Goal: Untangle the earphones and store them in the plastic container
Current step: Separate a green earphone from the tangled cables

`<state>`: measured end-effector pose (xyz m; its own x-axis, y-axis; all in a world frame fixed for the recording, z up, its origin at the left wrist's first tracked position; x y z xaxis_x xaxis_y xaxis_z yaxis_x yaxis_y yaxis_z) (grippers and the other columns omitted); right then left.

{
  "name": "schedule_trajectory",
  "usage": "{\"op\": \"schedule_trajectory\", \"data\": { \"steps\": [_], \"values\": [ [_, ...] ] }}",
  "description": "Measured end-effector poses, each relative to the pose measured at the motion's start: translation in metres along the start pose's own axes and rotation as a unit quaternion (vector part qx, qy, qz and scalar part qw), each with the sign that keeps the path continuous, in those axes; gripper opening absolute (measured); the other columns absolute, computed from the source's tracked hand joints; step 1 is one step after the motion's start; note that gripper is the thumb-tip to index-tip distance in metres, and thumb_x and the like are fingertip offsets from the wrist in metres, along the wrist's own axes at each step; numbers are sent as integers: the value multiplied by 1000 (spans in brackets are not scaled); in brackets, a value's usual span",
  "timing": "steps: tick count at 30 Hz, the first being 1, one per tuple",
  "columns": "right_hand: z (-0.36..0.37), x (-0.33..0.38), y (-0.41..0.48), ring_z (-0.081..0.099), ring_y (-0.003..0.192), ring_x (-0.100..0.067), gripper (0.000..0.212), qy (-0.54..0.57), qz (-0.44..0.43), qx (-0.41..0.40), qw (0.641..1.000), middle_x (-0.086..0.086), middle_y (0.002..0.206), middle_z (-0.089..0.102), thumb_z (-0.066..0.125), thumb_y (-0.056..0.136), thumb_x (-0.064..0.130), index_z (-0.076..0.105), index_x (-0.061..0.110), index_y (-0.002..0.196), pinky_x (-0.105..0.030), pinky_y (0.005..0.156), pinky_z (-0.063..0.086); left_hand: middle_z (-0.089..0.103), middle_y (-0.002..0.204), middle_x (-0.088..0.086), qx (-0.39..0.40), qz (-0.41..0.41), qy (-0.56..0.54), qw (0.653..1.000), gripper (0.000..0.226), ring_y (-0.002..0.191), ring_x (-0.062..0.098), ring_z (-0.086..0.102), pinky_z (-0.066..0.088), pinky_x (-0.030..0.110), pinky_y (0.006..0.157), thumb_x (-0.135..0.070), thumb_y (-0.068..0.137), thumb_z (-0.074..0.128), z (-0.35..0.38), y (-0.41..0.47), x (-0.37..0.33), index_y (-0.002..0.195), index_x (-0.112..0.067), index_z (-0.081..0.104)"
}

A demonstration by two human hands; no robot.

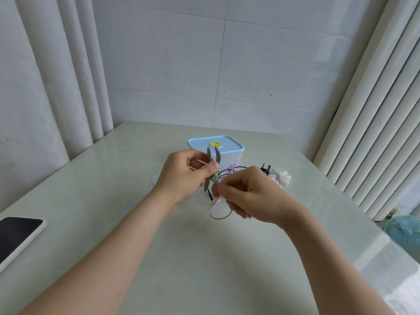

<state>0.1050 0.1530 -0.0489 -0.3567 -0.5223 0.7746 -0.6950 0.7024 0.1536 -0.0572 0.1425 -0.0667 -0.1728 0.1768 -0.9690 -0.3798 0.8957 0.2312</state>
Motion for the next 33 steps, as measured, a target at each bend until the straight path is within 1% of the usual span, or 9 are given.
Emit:
{"op": "schedule_trajectory", "data": {
  "steps": [4, 7, 12, 16, 19, 24, 28, 31, 33],
  "values": [
    [-38, 9, -2, 39, 47, -12, 40, -125, -54, -178, 975, 11, 45, 50, 75, 94, 27, 64, 31, 56, -15, 49, 29, 76, 86, -7, 58, 30, 102, 993, 15, 66, 8, 67, 53, 23, 63, -24, 89, 86, 6, -1, -1, 102, -22, 80],
    [-52, 9, -5, 46, 49, -13, 19, -125, -65, -250, 958, 11, 52, 61, 81, 90, 34, 80, 28, 72, -16, 52, 31, 78, 98, -5, 125, 23, 105, 986, 15, 69, 2, 67, 48, 13, 64, -20, 92, 82, 17, -5, -1, 106, -23, 82],
    [-61, -12, -5, 60, 51, -23, 11, 13, -5, -286, 958, 1, 58, 67, 77, 89, 23, 77, 21, 79, -35, 57, 50, 81, 100, -8, 158, 28, 101, 982, 15, 83, 9, 73, 58, 31, 86, -20, 94, 79, 28, -9, -3, 107, -27, 83],
    [-58, -45, -5, 49, 48, -18, 5, 200, 109, -265, 937, -4, 59, 63, 78, 91, 16, 77, 11, 90, -32, 55, 44, 82, 98, -10, 207, 47, 161, 964, 23, 97, 19, 77, 59, 40, 98, -17, 92, 81, 38, -14, -6, 109, -32, 83],
    [-54, -52, -4, 47, 48, -17, 20, 198, 130, -241, 941, -3, 59, 63, 81, 91, 23, 77, 3, 88, -31, 55, 44, 82, 98, -11, 245, 57, 176, 952, 32, 99, 16, 77, 60, 36, 97, -10, 89, 83, 48, -22, -10, 106, -37, 81],
    [-57, -62, -3, 46, 49, -19, 40, 162, 144, -229, 949, -4, 55, 56, 81, 92, 38, 73, 1, 79, -30, 53, 45, 81, 110, -4, 248, 80, 62, 964, 28, 108, 13, 76, 58, 29, 100, -7, 91, 79, 53, -27, -26, 117, -19, 80],
    [-48, -46, 2, 49, 56, -20, 36, 157, 80, -210, 962, -11, 61, 61, 76, 95, 38, 76, 5, 81, -31, 57, 42, 79, 114, 8, 224, 50, -70, 971, 27, 102, 17, 75, 58, 26, 87, -6, 95, 72, 44, -23, -31, 122, -6, 76],
    [-48, -27, 3, 72, 72, -22, 13, 146, 7, -251, 957, -9, 82, 78, 69, 101, 24, 80, 19, 95, -43, 69, 60, 75, 113, 11, 194, 7, -147, 970, 24, 101, 26, 73, 62, 40, 89, -10, 96, 70, 41, -20, -26, 118, -2, 75],
    [-47, -24, 3, 76, 82, -26, 22, 167, -10, -270, 948, -10, 87, 79, 56, 107, 15, 77, 20, 105, -55, 81, 62, 74, 116, 19, 162, -29, -199, 966, 26, 107, 34, 73, 63, 46, 93, -10, 99, 66, 38, -15, -19, 121, 4, 70]
  ]
}}
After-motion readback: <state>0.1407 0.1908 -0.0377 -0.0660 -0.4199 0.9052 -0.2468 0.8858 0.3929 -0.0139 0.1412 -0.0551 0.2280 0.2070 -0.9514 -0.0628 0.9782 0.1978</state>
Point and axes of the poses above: each hand's wrist, its own y-axis towards the middle knuckle, its own z-axis out of the palm, x = y × z, the point moved 10 cm from there along y, towards the middle knuckle
